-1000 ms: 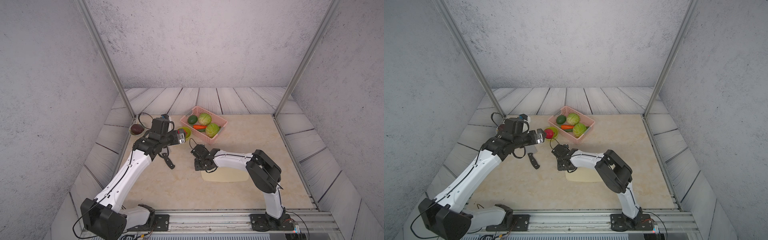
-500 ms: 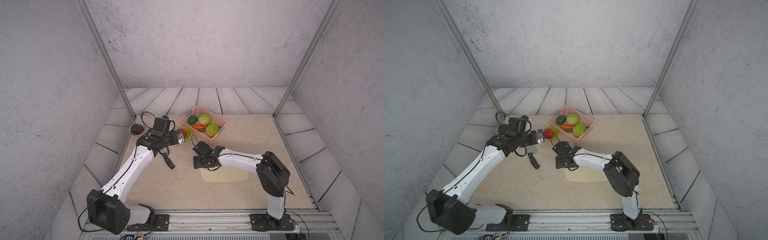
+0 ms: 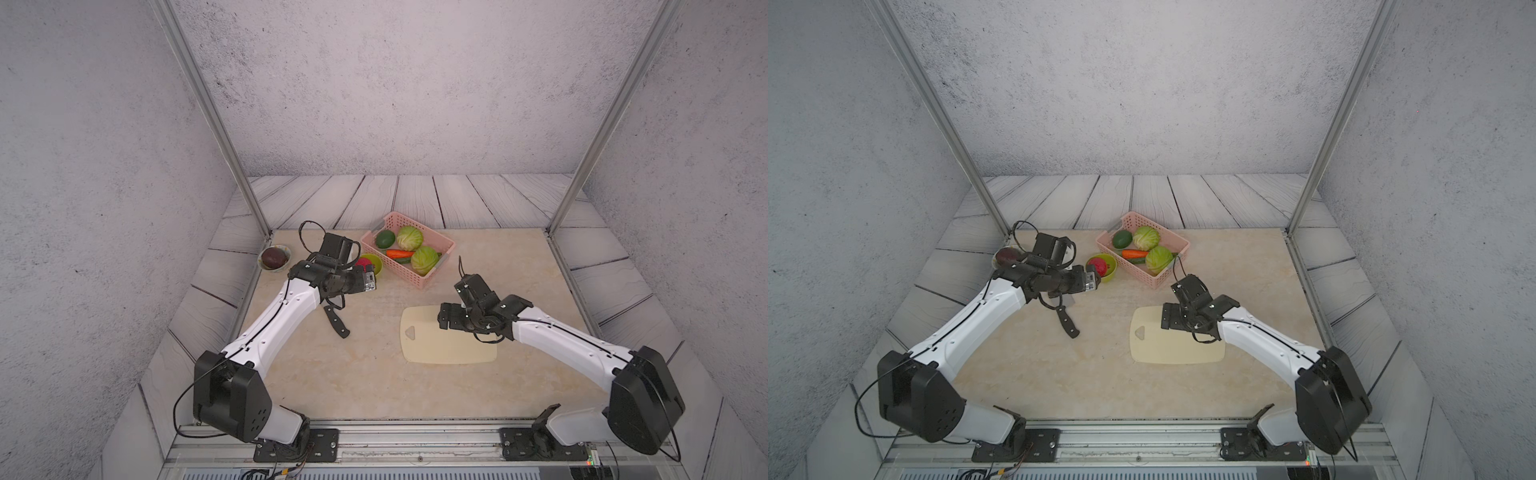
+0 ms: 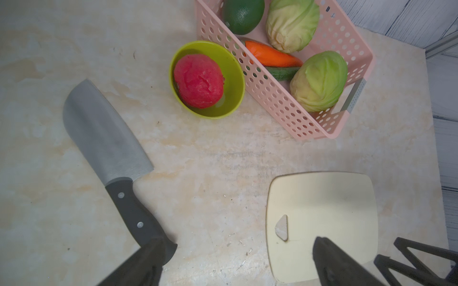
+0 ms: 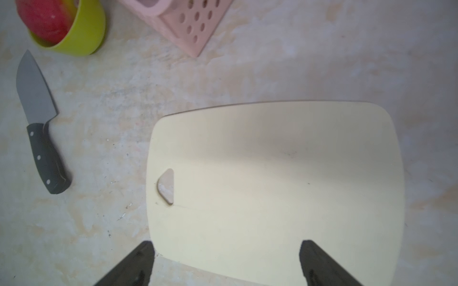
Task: Align the knife with the edge of the cutting board
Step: Move the work surface to the center of the board.
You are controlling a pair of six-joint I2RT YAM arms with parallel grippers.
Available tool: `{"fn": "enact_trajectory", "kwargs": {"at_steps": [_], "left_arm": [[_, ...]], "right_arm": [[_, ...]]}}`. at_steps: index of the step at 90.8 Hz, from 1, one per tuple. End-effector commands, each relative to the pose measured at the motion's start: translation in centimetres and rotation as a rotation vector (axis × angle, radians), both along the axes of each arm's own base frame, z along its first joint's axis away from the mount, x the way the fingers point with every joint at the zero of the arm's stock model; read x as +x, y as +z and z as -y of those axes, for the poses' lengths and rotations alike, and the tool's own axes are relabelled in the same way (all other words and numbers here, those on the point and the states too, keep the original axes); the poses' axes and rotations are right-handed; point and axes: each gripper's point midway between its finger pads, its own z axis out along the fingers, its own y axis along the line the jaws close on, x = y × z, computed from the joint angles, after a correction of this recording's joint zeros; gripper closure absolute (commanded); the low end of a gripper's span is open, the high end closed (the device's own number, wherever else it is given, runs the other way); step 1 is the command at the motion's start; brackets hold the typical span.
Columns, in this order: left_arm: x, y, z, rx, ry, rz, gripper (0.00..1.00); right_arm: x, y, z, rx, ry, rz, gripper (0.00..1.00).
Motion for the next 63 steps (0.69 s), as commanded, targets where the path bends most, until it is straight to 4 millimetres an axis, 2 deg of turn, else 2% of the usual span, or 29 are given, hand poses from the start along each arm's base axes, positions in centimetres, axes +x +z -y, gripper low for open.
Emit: {"fn": "enact_trajectory", "kwargs": {"at_steps": [1, 10, 24, 33, 44, 63], "left_arm": [[-1.3, -0.4, 1.6, 0.059, -0.071, -0.010, 0.02], [-2.0, -1.1, 2.9, 0.095, -0.110, -0.015, 0.02], [-3.7, -2.7, 3.9, 0.127, -0.151, -0.076, 0.02], [-4.8, -3.6, 4.4, 0.156, -0.173, -0.097, 0.02], [-5.6, -4.0, 4.8, 0.130, -0.171, -0.105, 0.02], [-6.7, -5.1, 5.5, 0.124, -0.196, -0.136, 0.02]], "right_arm": [[-1.4, -0.4, 2.5, -0.012, -0.012, -0.012, 0.01], [-2.0, -1.0, 5.0, -0.026, -0.053, -0.012, 0.01], [-3.1, -2.4, 7.5, 0.033, -0.104, -0.053, 0.01], [-3.5, -3.2, 8.4, 0.069, -0.118, -0.075, 0.01], [-4.0, -4.6, 9.1, 0.103, -0.130, -0.133, 0.01], [-4.3, -6.0, 10.2, 0.164, -0.177, -0.199, 0.01]]}}
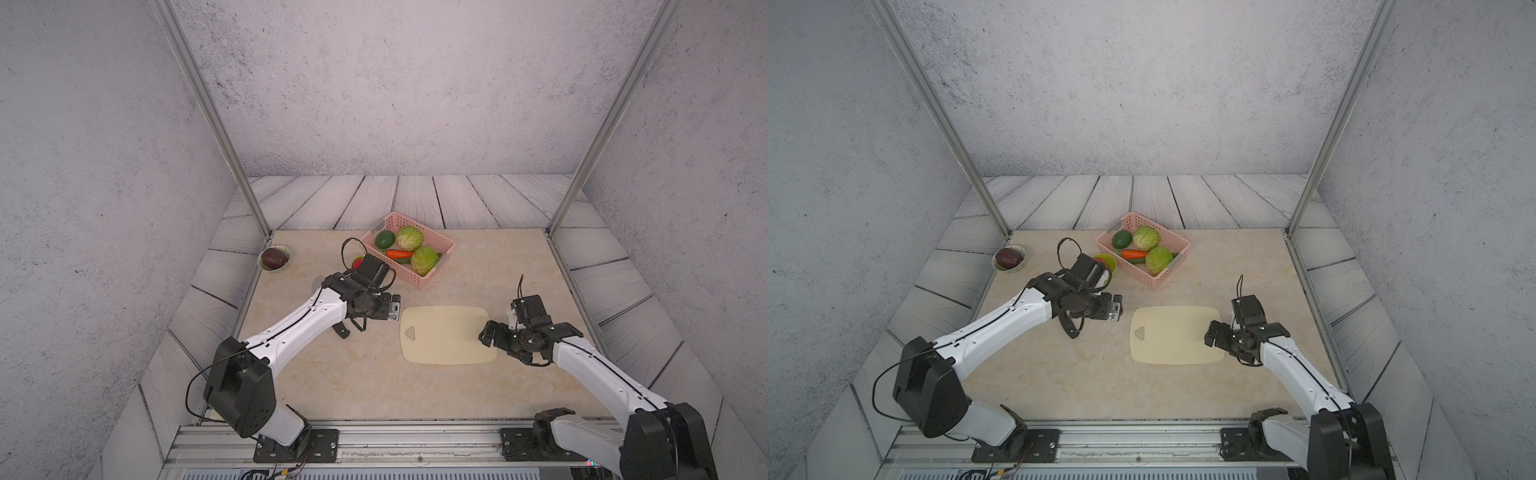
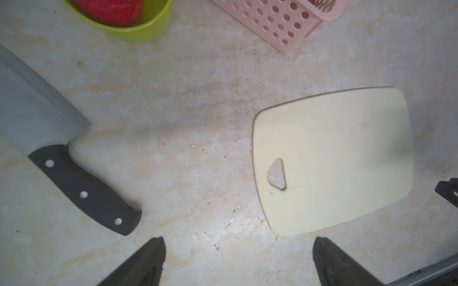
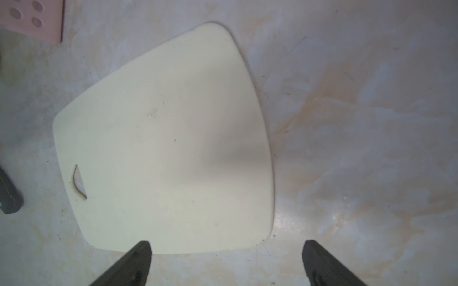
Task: Align the knife with the edge of the cutting board
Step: Move the work surface to the center of the board.
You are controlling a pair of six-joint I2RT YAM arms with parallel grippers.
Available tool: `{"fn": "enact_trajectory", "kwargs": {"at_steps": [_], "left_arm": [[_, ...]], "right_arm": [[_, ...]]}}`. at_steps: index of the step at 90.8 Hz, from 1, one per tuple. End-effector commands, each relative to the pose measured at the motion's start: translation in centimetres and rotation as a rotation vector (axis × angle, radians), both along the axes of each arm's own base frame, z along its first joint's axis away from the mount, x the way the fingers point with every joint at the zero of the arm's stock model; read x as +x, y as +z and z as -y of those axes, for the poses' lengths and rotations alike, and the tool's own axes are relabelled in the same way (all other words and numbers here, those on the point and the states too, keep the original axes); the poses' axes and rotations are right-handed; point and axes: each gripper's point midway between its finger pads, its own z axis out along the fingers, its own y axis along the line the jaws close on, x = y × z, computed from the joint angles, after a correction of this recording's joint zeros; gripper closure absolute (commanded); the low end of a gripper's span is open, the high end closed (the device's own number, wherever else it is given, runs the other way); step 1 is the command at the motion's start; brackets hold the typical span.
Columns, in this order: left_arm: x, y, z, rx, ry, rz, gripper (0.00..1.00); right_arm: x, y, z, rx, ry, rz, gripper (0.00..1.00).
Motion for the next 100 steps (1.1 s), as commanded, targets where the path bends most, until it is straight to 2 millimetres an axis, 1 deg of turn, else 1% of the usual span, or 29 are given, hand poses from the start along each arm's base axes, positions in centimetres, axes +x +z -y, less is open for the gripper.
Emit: {"fn": "enact_trajectory", "kwargs": {"at_steps": [1, 6, 17, 26, 43, 56, 70, 86, 100], "left_arm": [[-0.8, -0.2, 0.4, -0.005, -0.009, -0.015, 0.02], [-1.0, -0.6, 0.8, -0.008, -0.014, -0.031, 0.02], [-1.7, -2.1, 1.7, -0.024, -0.030, -0.096, 0.02], [-2.1, -3.6, 2.4, -0.029, -0.039, -0.168, 0.02], [-2.8, -5.9, 3.9, -0.081, -0.034, -0.268, 0.02], [-2.5, -7.4, 4.3, -0.070, -0.017, -0.302, 0.02], [-2.0, -8.4, 4.6, -0.071, 0.015, -0.315, 0.02], [-1.0, -9.4, 5.1, -0.049, 0.066, -0.338, 0.02], [-1.0, -10.5, 5.4, -0.064, 0.080, -0.357, 0.02]], "right_arm": [[-0.6, -0.7, -0.4, 0.053, 0.020, -0.031, 0.01], [-0.8, -1.4, -0.3, 0.060, 0.011, -0.036, 0.01], [-1.2, -2.4, 0.1, 0.056, -0.005, -0.072, 0.01], [-1.2, -2.6, -0.2, 0.076, -0.011, -0.077, 0.03], [-1.5, -2.6, -0.6, 0.108, -0.012, -0.070, 0.05], [-1.8, -2.6, -0.7, 0.120, -0.008, -0.063, 0.06], [-1.8, -2.8, -1.1, 0.146, -0.008, -0.064, 0.07], [-1.7, -2.7, -1.2, 0.155, -0.016, -0.060, 0.08], [-1.6, -2.4, -1.3, 0.161, -0.008, -0.048, 0.08]]}}
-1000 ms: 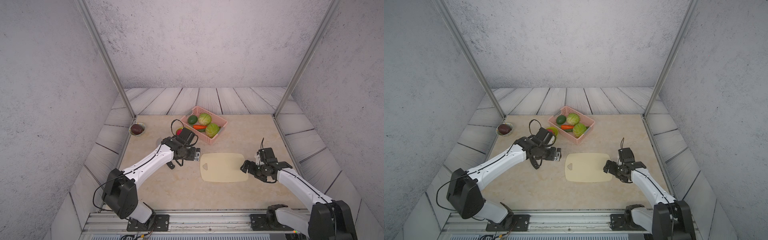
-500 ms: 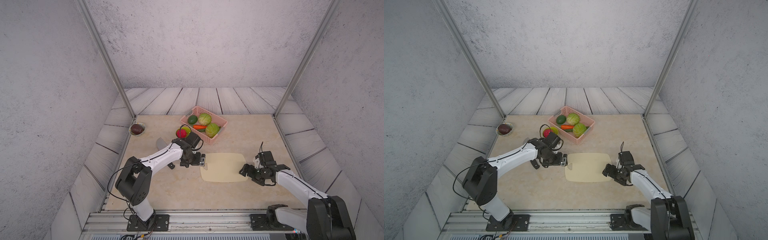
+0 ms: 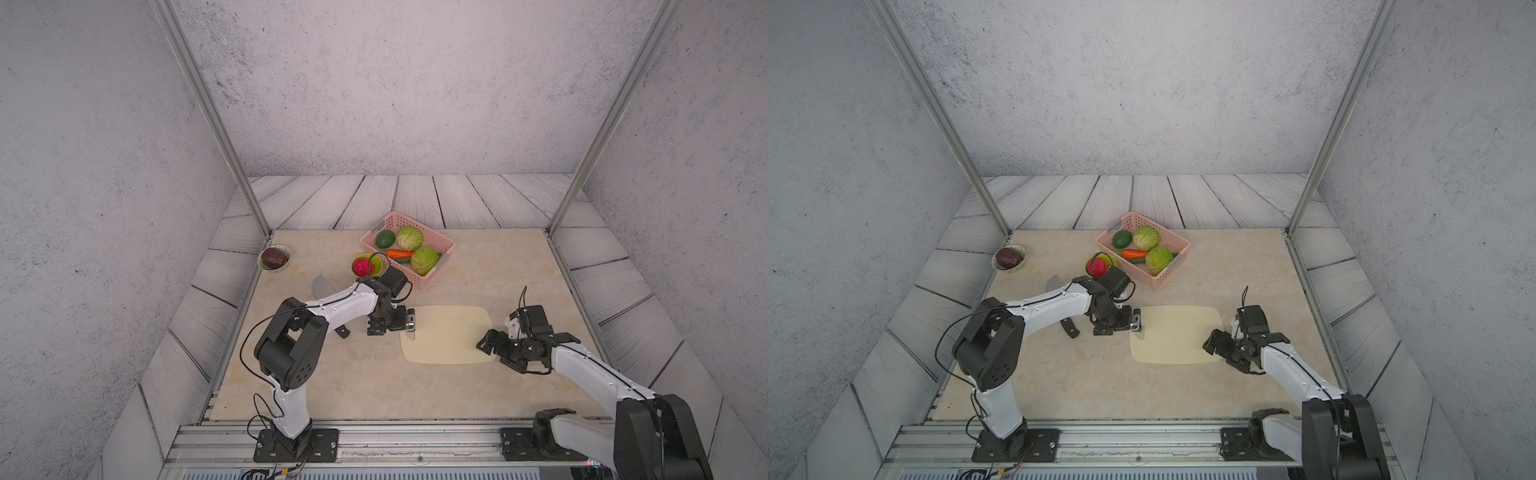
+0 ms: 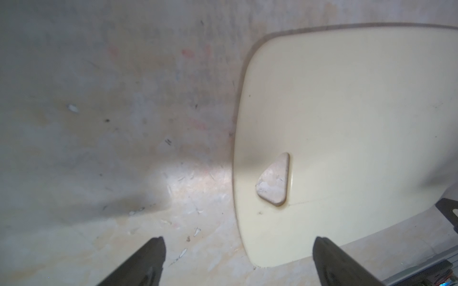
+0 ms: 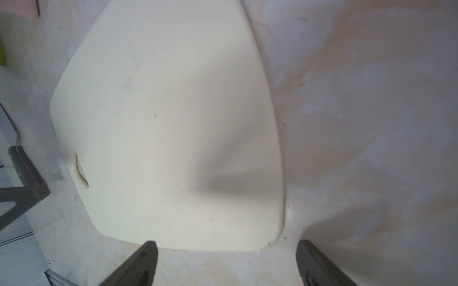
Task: Align the knife with the edge of the cutting board
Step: Move the work surface to the center of the board.
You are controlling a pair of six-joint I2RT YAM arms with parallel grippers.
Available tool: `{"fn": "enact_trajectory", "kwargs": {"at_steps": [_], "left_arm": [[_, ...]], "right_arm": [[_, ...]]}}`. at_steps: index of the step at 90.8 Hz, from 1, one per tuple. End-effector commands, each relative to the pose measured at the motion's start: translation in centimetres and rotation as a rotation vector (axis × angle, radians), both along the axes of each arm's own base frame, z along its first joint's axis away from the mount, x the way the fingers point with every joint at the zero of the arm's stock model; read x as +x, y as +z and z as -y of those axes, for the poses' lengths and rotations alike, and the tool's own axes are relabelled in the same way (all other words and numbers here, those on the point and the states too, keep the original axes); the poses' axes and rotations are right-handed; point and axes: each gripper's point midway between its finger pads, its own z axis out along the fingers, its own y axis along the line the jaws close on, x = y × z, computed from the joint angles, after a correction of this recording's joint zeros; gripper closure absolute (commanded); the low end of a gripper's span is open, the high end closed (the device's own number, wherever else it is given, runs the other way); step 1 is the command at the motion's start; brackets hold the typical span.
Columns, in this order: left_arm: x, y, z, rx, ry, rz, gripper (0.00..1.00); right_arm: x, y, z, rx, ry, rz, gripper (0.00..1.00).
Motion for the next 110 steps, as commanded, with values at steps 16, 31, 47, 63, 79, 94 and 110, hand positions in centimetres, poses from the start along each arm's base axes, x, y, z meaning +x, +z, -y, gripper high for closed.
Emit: {"fn": "enact_trajectory", "kwargs": {"at_steps": [16, 31, 47, 63, 79, 94, 110], "left_arm": [[0.2, -1.1, 0.8, -0.011, 0.025, -0.022, 0.02], [0.6, -1.5, 0.9, 0.001, 0.024, -0.021, 0.02], [1.0, -1.7, 1.1, 0.002, 0.025, -0.020, 0.02], [1.6, -1.6, 1.7, -0.001, 0.025, -0.016, 0.02], [1.7, -2.0, 1.9, -0.003, 0.026, -0.020, 0.02], [1.8, -2.0, 1.9, -0.005, 0.028, -0.014, 0.02], [1.9, -1.8, 1.7, 0.002, 0.027, 0.001, 0.02]], "right_arm": [[0.3, 0.4, -0.7, 0.036, 0.008, 0.014, 0.09], [0.4, 0.0, -1.2, 0.032, 0.015, 0.009, 0.09], [0.7, 0.2, -1.7, 0.025, 0.019, 0.016, 0.09], [0.7, 0.1, -2.6, 0.000, 0.053, 0.020, 0.09], [0.9, -0.2, -3.4, -0.011, 0.074, 0.016, 0.09], [1.1, -0.6, -4.2, -0.017, 0.095, 0.011, 0.09], [1.5, -0.7, -5.0, -0.035, 0.118, 0.013, 0.09]]}}
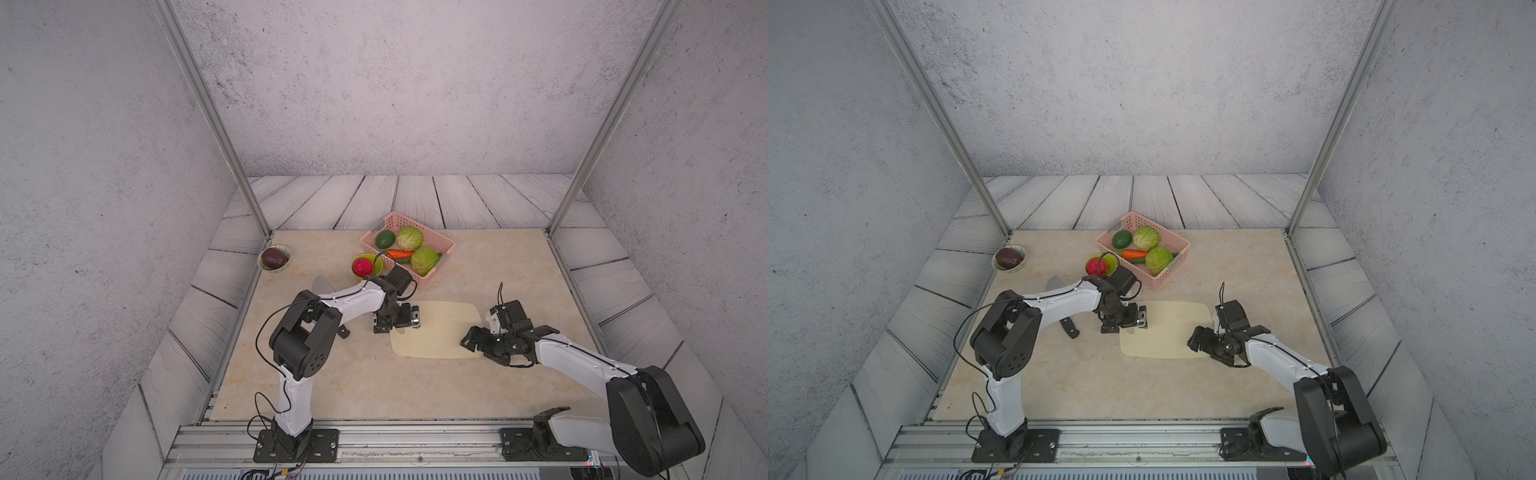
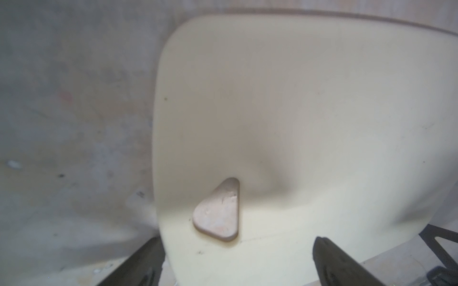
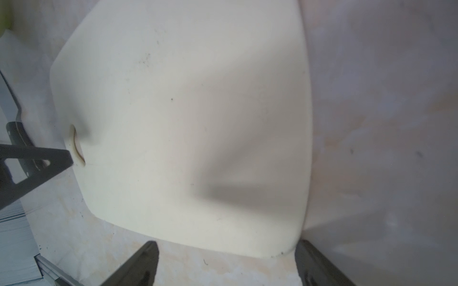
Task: Align the knife with the edge of the cutting board
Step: Move the work surface to the center of the board.
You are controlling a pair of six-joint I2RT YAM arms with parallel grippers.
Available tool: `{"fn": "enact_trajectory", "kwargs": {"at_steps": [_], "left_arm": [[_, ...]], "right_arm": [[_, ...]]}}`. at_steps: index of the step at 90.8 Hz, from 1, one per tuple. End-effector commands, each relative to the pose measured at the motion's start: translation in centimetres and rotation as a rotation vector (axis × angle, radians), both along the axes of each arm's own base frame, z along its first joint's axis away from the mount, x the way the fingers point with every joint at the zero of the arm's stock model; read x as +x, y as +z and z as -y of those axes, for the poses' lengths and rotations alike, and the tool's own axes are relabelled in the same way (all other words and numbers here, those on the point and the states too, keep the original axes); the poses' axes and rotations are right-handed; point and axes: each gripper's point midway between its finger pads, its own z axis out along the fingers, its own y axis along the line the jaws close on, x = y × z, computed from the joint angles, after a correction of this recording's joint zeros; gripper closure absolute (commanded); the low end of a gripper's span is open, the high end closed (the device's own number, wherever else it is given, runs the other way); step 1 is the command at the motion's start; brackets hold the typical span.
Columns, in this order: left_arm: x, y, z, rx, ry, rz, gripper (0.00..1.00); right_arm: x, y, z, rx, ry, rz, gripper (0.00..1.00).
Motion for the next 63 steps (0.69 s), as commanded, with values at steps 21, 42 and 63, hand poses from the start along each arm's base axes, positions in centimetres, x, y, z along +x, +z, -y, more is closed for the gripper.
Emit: {"fn": "enact_trajectory", "kwargs": {"at_steps": [21, 42, 63], "left_arm": [[0.2, 0.2, -0.3, 0.017, 0.000, 0.018, 0.02], [0.5, 0.2, -0.7, 0.022, 0.010, 0.018, 0.02], [0.9, 0.2, -1.1, 0.022, 0.021, 0.018, 0.02]], "right_arm": [[0.3, -0.8, -1.2, -0.034, 0.019, -0.018, 0.09], [0.3, -0.7, -1.8, -0.046, 0.034, -0.017, 0.09], [0.4, -0.9, -2.1, -0.057, 0.041, -0.019, 0.09]]}}
